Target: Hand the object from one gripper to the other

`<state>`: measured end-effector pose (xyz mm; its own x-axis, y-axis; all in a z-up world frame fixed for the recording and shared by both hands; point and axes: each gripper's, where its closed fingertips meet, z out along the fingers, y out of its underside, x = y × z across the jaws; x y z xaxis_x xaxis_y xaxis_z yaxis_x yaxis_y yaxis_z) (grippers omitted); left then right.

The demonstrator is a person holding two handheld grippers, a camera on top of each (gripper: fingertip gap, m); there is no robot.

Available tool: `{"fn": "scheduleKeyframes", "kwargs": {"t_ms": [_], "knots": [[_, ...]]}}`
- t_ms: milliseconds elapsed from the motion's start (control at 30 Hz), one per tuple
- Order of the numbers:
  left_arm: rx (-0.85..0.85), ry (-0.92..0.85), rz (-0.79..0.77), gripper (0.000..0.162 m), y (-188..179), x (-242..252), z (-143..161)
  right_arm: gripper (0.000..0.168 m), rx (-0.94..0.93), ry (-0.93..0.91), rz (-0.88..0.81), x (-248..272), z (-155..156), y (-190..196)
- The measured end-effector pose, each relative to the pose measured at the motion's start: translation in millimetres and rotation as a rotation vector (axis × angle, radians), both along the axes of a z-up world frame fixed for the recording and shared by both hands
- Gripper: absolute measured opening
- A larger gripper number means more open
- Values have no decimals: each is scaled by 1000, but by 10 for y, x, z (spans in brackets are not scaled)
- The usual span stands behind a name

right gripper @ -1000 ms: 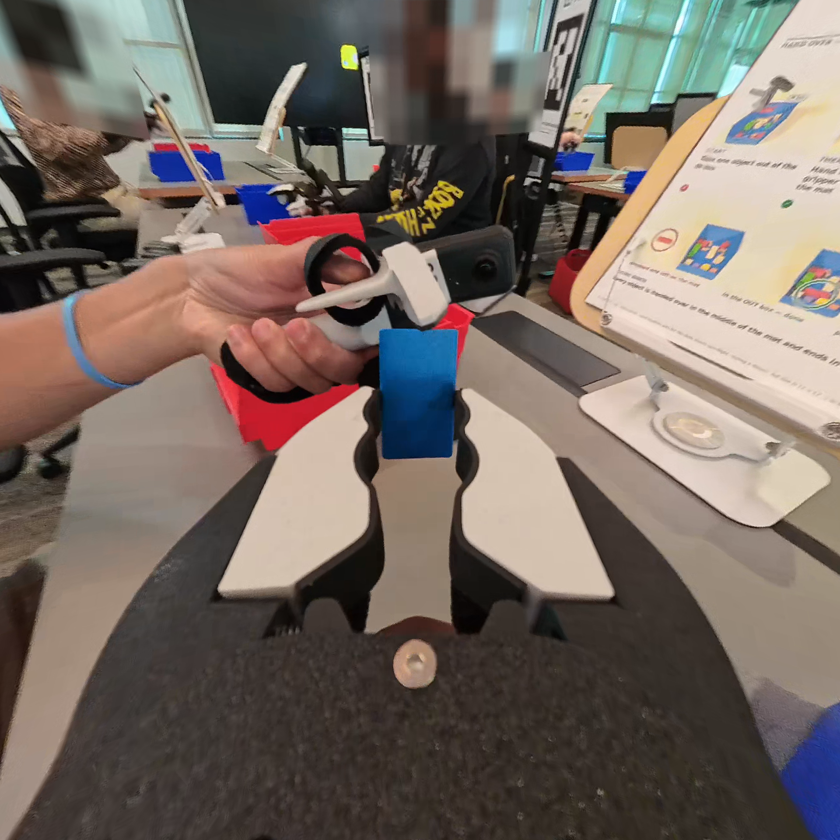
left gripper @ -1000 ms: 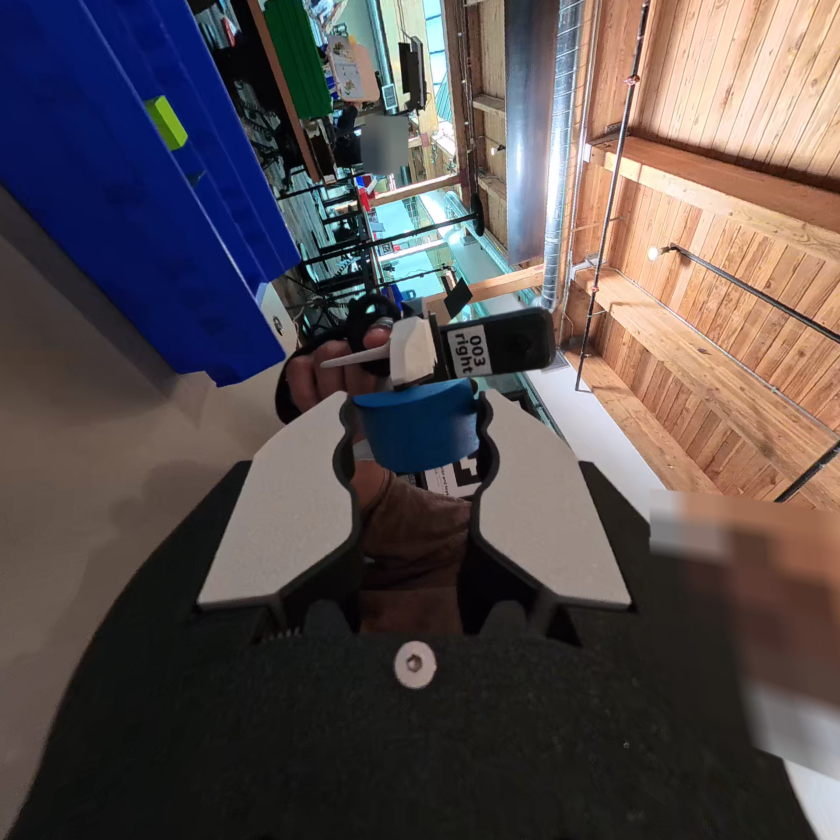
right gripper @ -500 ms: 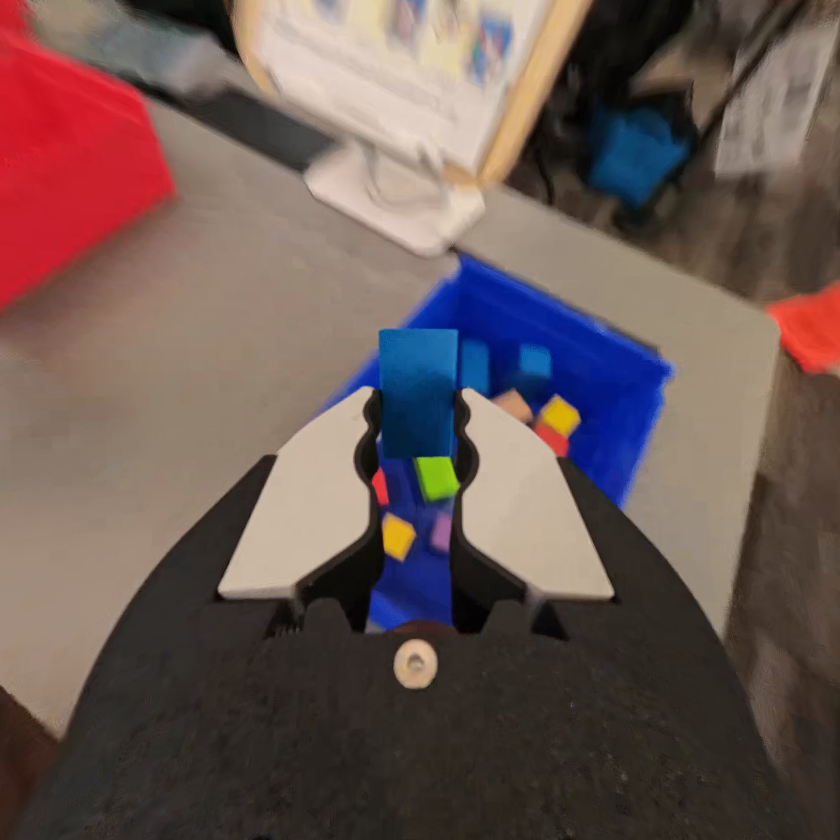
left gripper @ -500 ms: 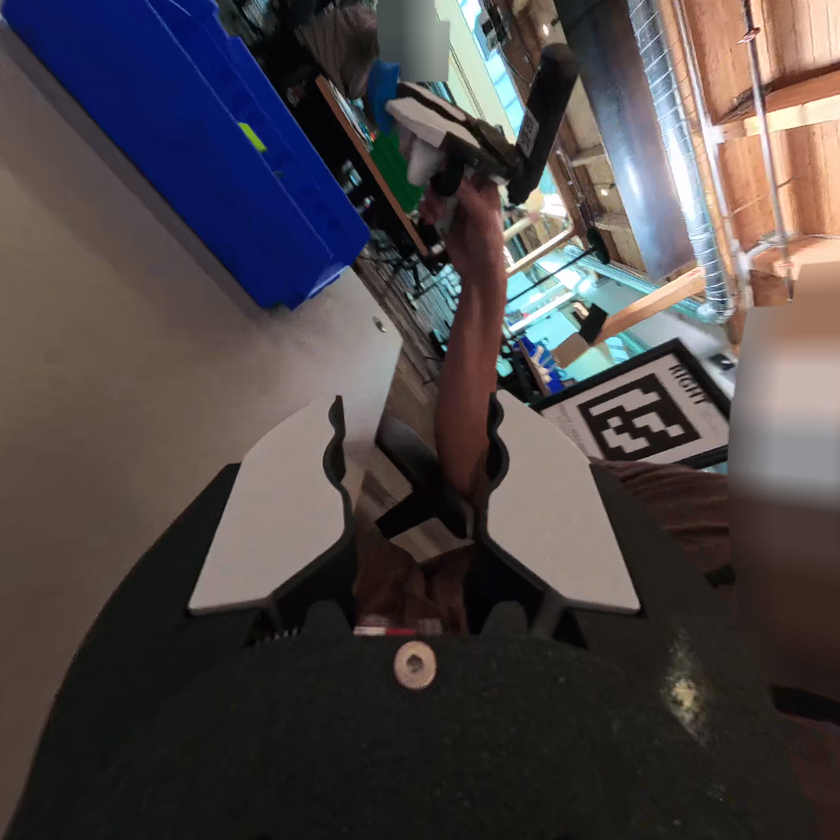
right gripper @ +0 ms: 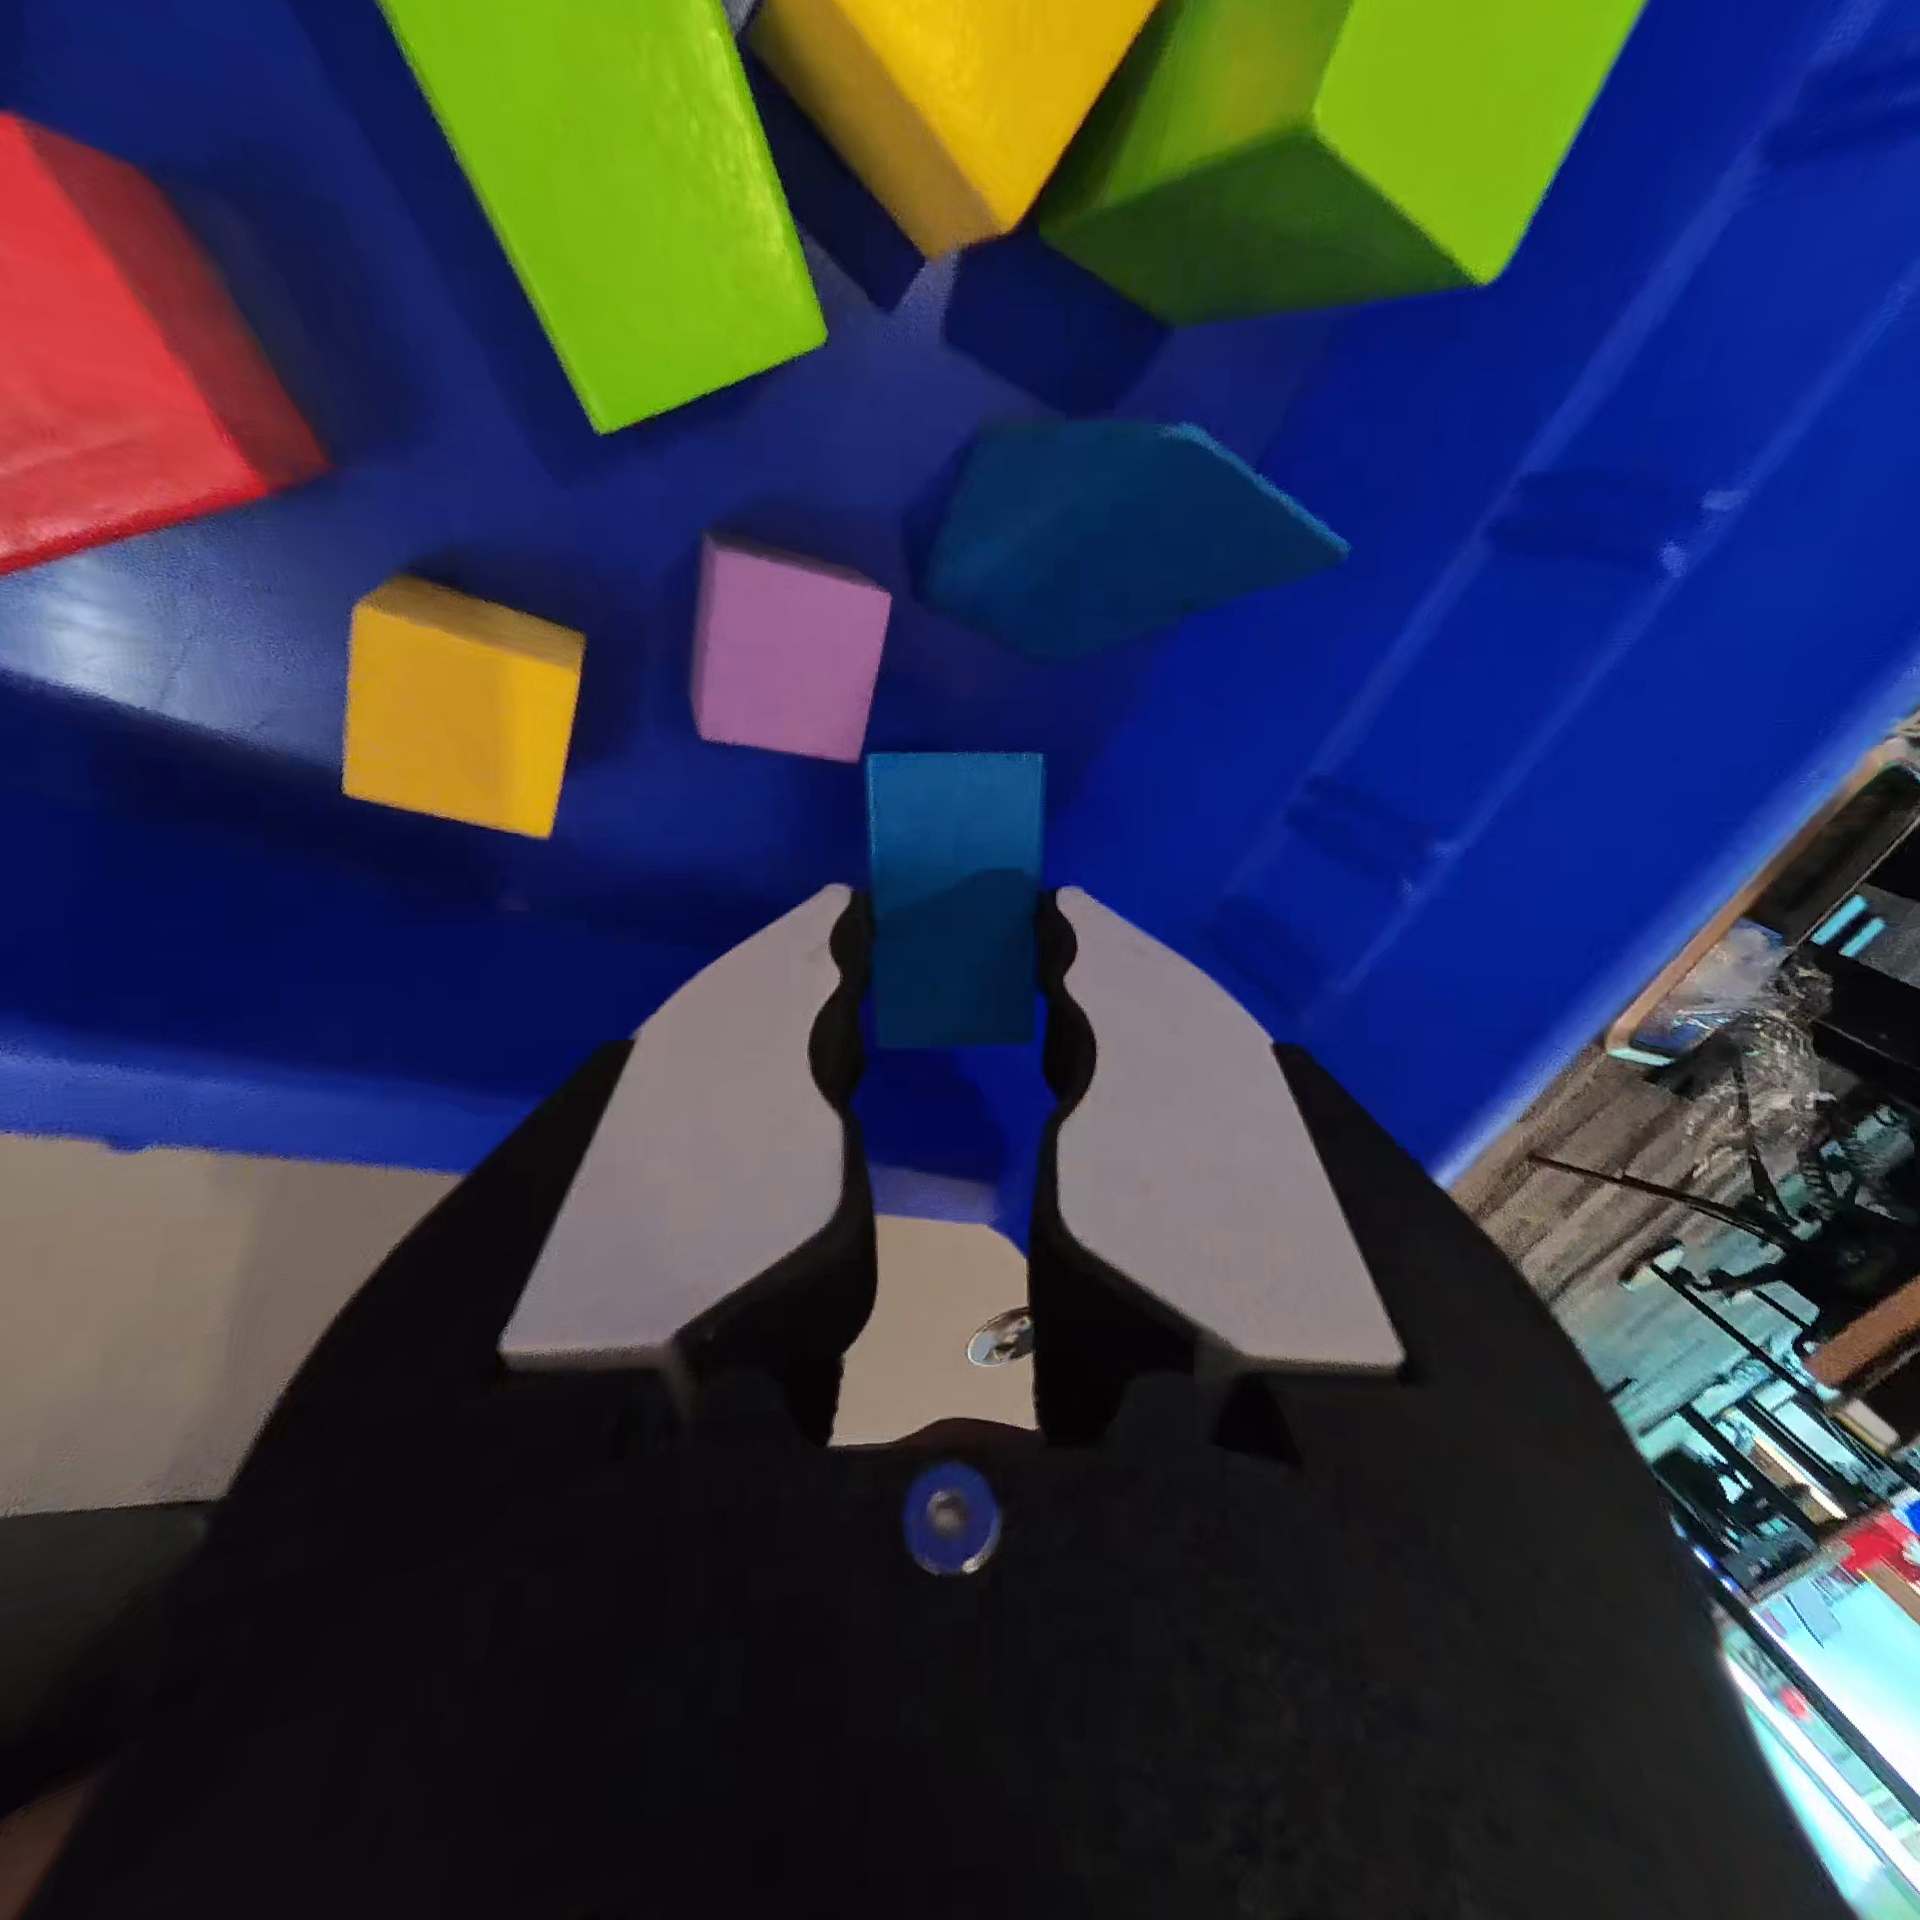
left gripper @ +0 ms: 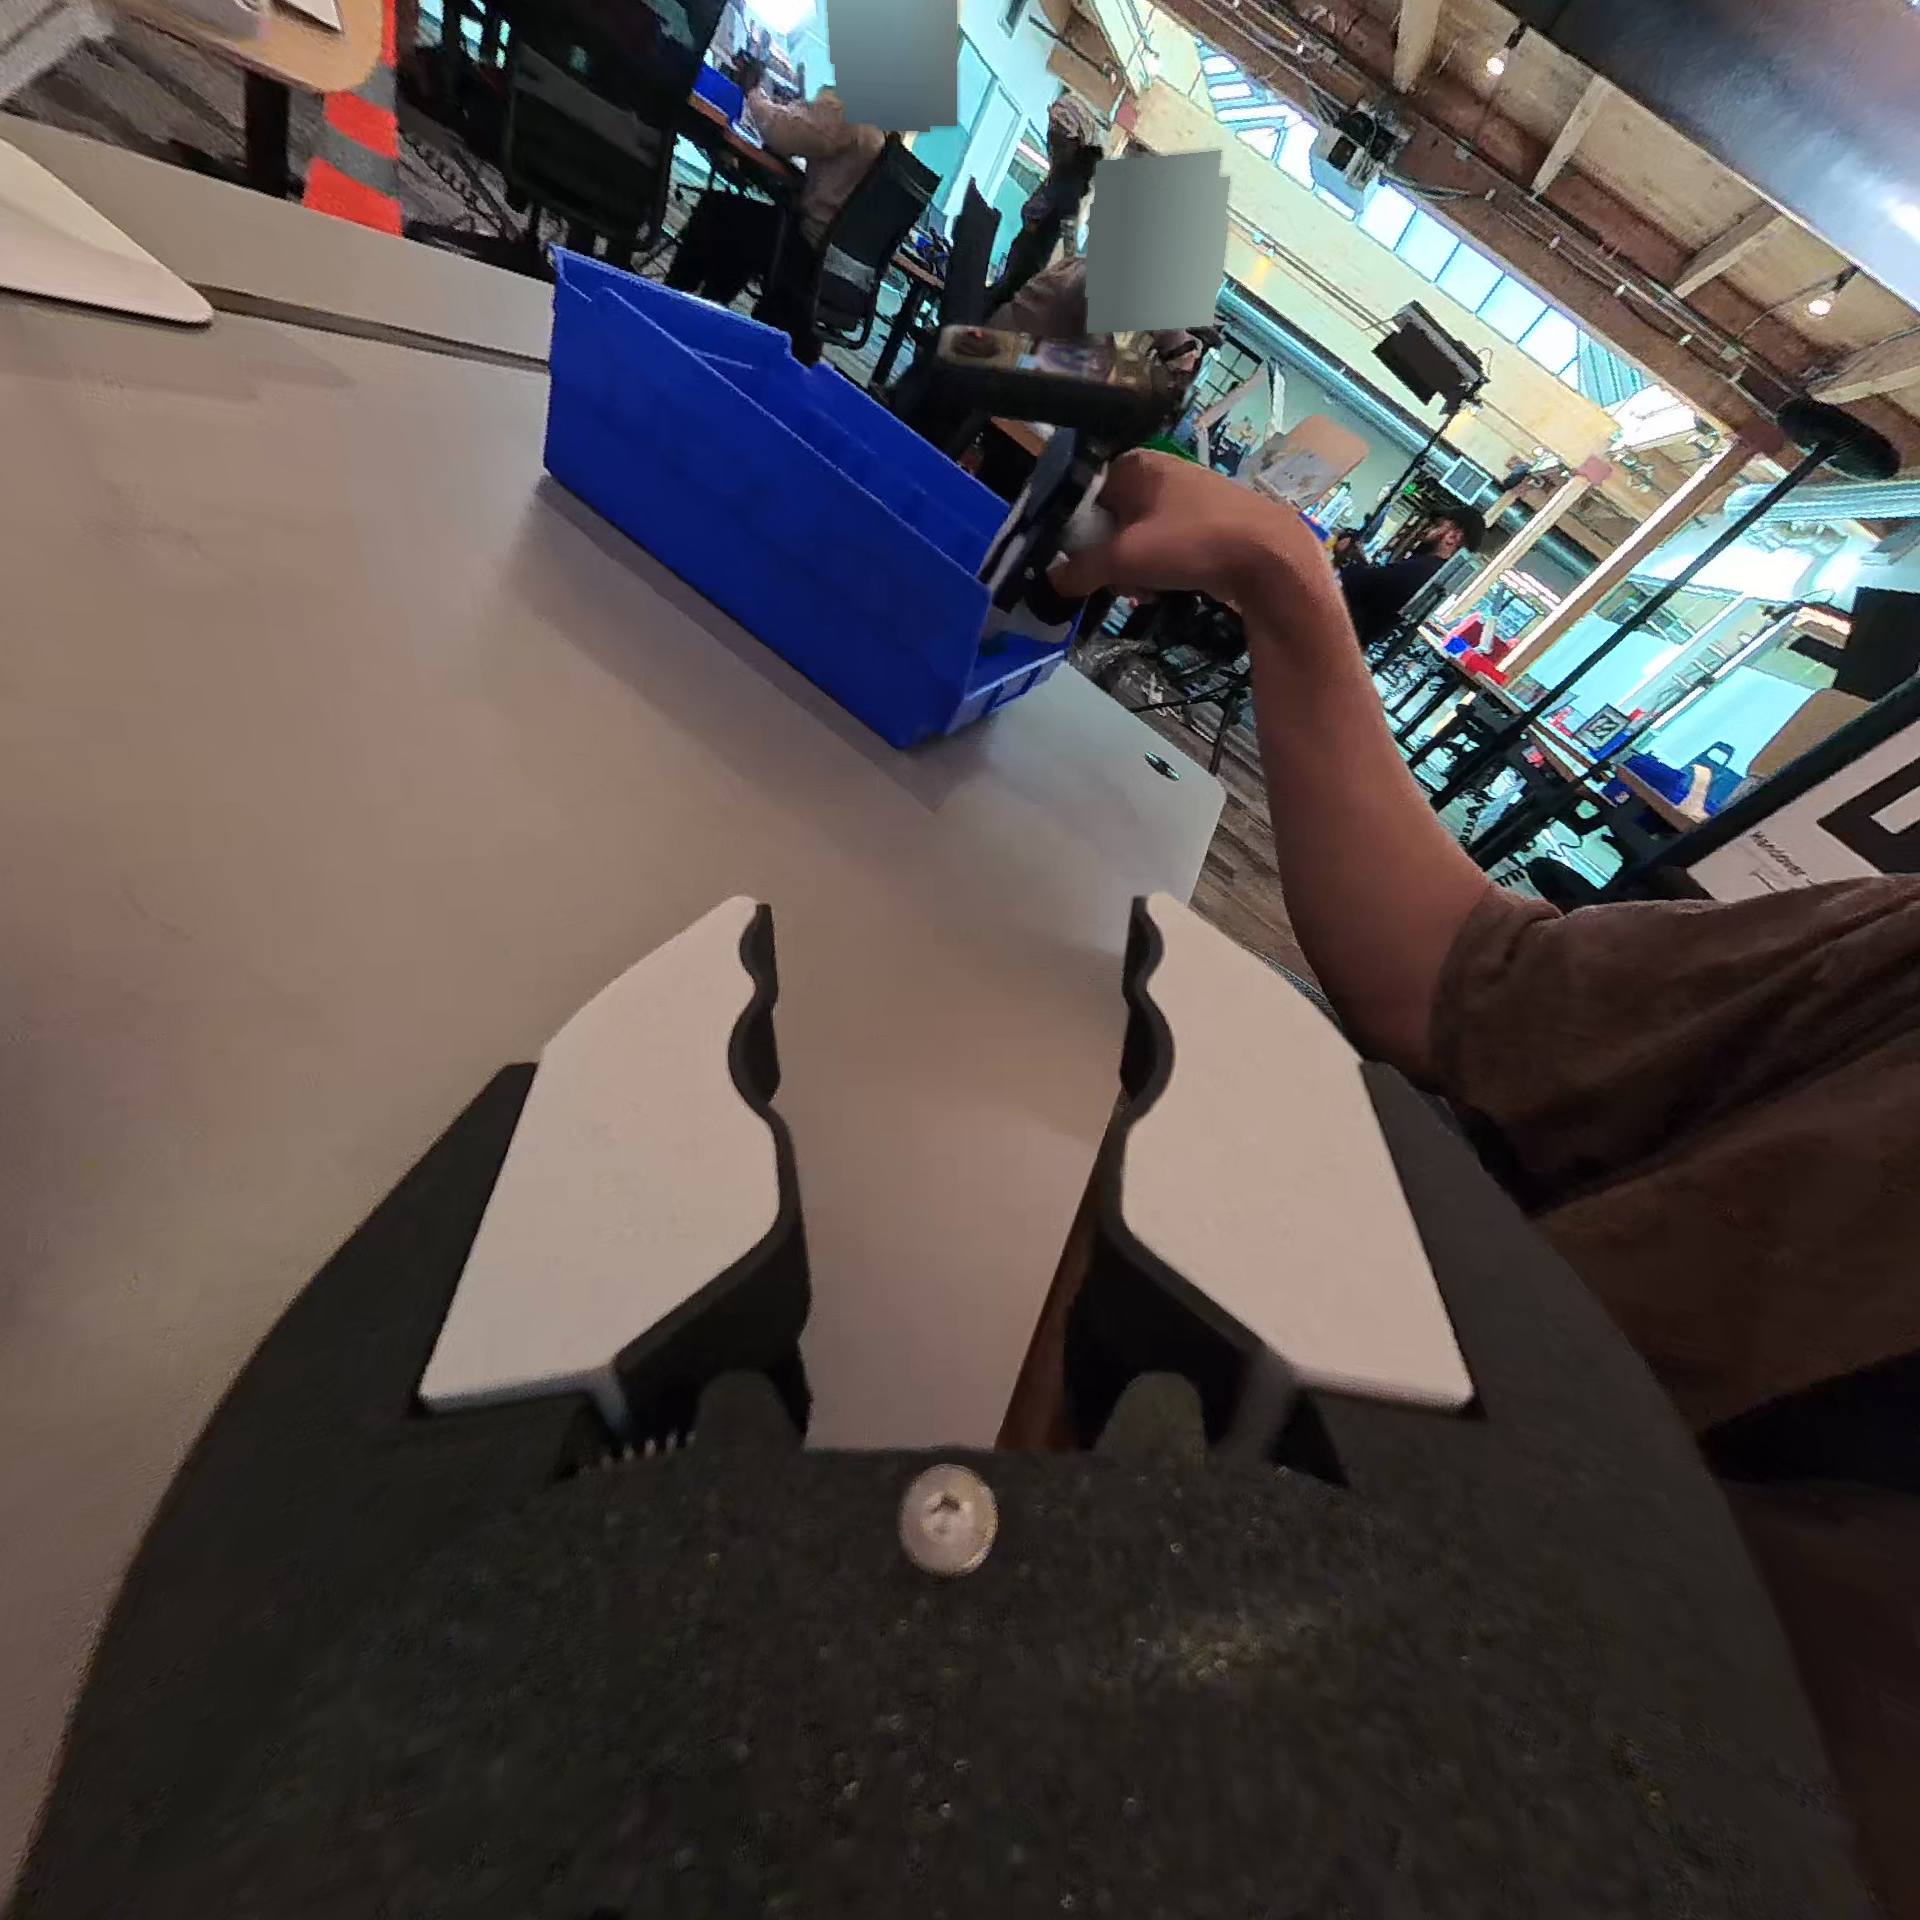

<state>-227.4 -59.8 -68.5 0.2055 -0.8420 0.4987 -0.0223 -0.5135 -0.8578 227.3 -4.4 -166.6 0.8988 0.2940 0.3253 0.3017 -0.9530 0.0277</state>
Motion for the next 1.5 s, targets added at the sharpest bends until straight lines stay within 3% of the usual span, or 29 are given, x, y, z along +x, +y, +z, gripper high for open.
{"fn": "scheduleKeyframes", "kwargs": {"t_ms": [133,400,433,567,667,767,833,900,1000,1167,1333,1500], "knots": [[36,34,9,65,13,-5,-68,31,-41,-11,-20,44,-79,9],[324,242,275,77,304,-185,-156,36,-39,12,-11,48,-43,3],[362,254,300,76,322,-200,-146,45,-20,-7,-8,41,60,-19],[429,300,355,78,352,-231,-149,46,263,8,71,-232,884,24],[337,270,324,80,337,-213,-190,43,589,151,231,-804,1531,134],[239,218,288,81,311,-224,-207,44,931,457,449,-1699,1799,248],[204,209,288,81,324,-252,-207,44,1045,768,486,-2308,1653,129],[194,199,274,80,314,-258,-167,50,995,972,509,-2792,1300,-110],[236,246,291,76,336,-310,-170,51,1031,1021,535,-3122,939,-351],[220,290,340,73,534,-469,13,51,1015,992,615,-3328,686,-568],[54,413,524,70,1343,-884,167,51,1019,942,670,-3366,665,-594],[-96,654,743,62,2556,-1160,-103,51,1013,959,680,-3399,703,-632]]}}
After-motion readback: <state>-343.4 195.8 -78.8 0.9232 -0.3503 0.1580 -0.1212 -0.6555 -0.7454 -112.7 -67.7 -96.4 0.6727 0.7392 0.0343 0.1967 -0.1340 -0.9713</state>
